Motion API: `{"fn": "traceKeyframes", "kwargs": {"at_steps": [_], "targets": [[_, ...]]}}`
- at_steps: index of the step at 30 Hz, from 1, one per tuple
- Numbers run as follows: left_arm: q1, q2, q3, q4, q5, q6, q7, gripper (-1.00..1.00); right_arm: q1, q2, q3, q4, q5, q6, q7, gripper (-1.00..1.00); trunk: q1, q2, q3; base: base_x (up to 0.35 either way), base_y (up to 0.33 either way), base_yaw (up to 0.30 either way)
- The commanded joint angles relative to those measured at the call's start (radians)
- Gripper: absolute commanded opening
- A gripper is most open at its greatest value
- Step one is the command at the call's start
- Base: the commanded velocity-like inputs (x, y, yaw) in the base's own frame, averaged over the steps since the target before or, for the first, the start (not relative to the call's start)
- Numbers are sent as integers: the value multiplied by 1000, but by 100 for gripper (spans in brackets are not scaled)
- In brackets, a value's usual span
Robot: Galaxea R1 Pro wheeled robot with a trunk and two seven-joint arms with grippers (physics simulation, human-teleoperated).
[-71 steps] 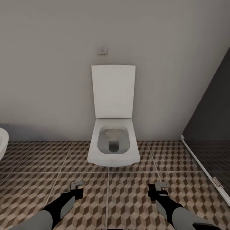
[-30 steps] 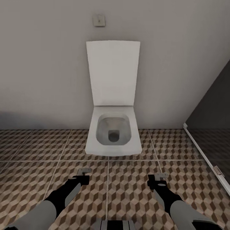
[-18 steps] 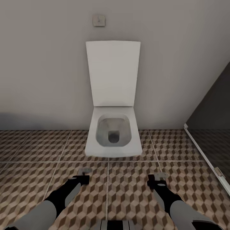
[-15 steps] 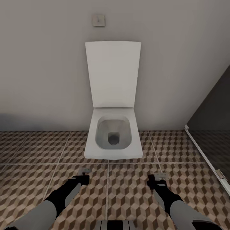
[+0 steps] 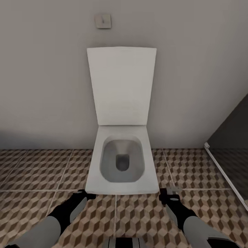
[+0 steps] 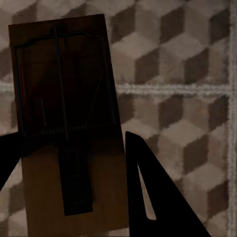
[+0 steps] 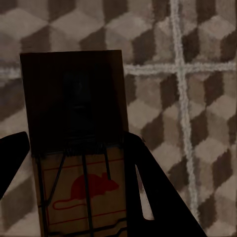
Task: Take the four mousetraps from the cabinet in the bathroom and place them on the bathroom floor. Make sure all four end up on the same floor surface, and ensure that at least two of them are either under or directly next to the same bathroom sink.
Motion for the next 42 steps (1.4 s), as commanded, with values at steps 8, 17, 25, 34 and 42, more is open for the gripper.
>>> {"fn": "traceKeyframes", "kwargs": {"at_steps": [8,17,25,34,42], "targets": [[-1,5,-8,-3,8,4,8,-100,0,0,-6,-2,10,7,-1,-100,0,0,-1,223,0,0],[-1,8,-8,-2,8,4,8,-100,0,1,-4,-2,11,10,0,-100,0,0,-1,26,0,0],[-1,55,-7,-1,13,4,7,-100,0,-3,-5,-2,13,10,-1,-100,0,0,-1,2,0,0],[-1,87,-8,-1,17,4,5,-100,0,-9,-9,-2,12,13,-1,-100,0,0,-1,0,0,0],[-1,93,-7,-1,17,3,5,-100,0,-10,-9,-2,12,17,-1,-100,0,0,-1,0,0,0]]}}
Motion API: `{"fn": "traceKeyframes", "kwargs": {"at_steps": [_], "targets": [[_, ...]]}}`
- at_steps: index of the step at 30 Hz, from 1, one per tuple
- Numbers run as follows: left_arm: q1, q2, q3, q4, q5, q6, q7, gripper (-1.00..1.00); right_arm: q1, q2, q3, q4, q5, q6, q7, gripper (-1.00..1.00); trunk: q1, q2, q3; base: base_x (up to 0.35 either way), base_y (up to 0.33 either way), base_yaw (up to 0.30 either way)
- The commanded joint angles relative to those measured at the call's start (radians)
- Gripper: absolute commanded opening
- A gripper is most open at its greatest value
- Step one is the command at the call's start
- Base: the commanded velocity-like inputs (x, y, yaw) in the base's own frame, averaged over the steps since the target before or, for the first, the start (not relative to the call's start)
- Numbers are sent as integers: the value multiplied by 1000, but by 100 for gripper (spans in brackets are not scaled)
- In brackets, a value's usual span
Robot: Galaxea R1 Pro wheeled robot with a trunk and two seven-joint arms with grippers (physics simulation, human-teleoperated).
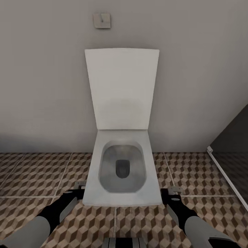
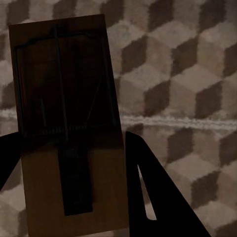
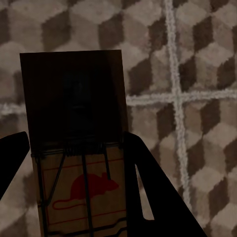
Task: Take the four mousetraps from the cabinet in the bathroom and place them on the bathroom floor. Make sure all four end up on the same floor surface, and ensure that at least two of them are either under or directly next to the same bathroom sink.
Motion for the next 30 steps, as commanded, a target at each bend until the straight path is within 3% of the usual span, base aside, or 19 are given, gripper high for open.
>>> {"fn": "traceKeyframes", "kwargs": {"at_steps": [1,15,30], "targets": [[-1,1,-8,-3,7,4,8,-100,0,0,-8,-2,10,8,0,-100,0,0,-1,0,0,0],[-1,-2,-10,-3,5,3,10,-100,0,-8,-10,-2,7,8,-2,-100,0,0,-1,5,0,0],[-1,-6,-8,-6,7,2,10,-100,0,-21,-11,-2,4,3,-2,-100,0,0,-1,103,0,0]]}}
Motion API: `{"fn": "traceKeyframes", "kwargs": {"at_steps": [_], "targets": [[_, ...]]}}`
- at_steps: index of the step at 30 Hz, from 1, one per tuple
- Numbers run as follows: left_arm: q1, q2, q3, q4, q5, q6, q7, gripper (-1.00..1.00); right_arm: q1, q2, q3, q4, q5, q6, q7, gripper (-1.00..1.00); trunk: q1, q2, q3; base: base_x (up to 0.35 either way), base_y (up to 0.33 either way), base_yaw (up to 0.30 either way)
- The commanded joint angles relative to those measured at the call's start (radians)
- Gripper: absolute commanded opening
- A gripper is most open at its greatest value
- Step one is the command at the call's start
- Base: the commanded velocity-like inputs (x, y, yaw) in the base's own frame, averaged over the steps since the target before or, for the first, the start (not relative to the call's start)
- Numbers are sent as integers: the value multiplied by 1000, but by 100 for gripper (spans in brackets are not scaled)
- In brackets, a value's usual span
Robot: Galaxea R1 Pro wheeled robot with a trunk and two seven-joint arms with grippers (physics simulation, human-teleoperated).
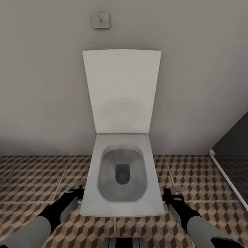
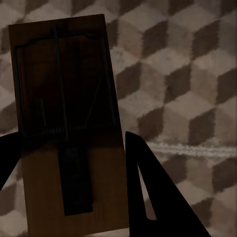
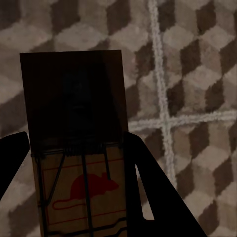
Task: Take the four mousetraps from the cabinet in the bathroom and place them on the bathroom floor. Make sure all four end up on the same floor surface, and ensure that at least two of them are either under or directly next to the same bathroom sink.
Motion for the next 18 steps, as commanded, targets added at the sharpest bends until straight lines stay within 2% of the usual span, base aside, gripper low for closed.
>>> {"fn": "traceKeyframes", "kwargs": {"at_steps": [1,8,18], "targets": [[-1,1,-8,-3,7,4,9,-100,0,1,-8,-2,9,6,0,-100,0,0,-1,8,0,0],[-1,1,-7,-3,7,4,9,-100,0,2,-8,-2,10,4,0,-100,0,0,-1,16,4,0],[-1,-1,-7,-3,7,4,9,-100,0,2,-8,-2,9,4,0,-100,0,0,-1,144,118,0]]}}
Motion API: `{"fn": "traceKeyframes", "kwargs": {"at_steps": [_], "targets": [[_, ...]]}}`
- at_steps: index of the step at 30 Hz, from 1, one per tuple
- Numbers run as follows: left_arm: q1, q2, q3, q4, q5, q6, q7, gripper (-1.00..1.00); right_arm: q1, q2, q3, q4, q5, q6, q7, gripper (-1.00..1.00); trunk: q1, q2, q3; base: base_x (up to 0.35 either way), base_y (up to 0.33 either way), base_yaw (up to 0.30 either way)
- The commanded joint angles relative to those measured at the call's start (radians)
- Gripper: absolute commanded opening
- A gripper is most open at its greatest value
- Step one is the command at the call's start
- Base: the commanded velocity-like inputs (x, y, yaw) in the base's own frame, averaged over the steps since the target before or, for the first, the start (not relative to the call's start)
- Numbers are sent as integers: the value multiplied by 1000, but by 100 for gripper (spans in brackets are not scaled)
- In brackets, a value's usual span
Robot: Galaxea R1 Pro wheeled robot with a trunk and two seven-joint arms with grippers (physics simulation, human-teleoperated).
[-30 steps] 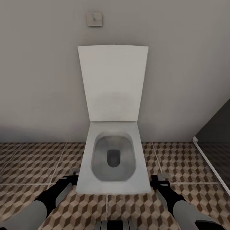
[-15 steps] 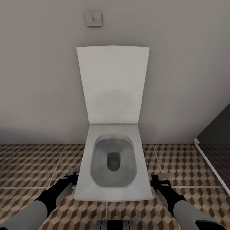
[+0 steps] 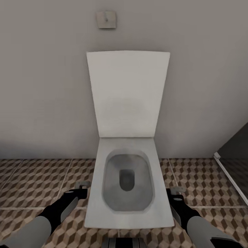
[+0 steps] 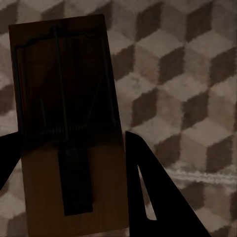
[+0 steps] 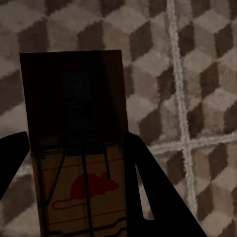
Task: Take the four mousetraps from the cabinet in the bathroom and place them on the bathroom floor. Make sure all four end up on the same floor surface, and ensure that at least two of them are either under or directly next to the same bathroom sink.
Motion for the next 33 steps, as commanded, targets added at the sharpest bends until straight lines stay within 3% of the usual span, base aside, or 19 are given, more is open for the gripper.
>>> {"fn": "traceKeyframes", "kwargs": {"at_steps": [1,33], "targets": [[-1,1,-8,-3,7,4,8,-100,0,1,-8,-2,9,6,0,-100,0,0,-1,56,48,0],[-1,1,-8,-4,7,4,9,-100,0,-1,-7,-2,10,4,1,-100,0,0,-1,4,4,0]]}}
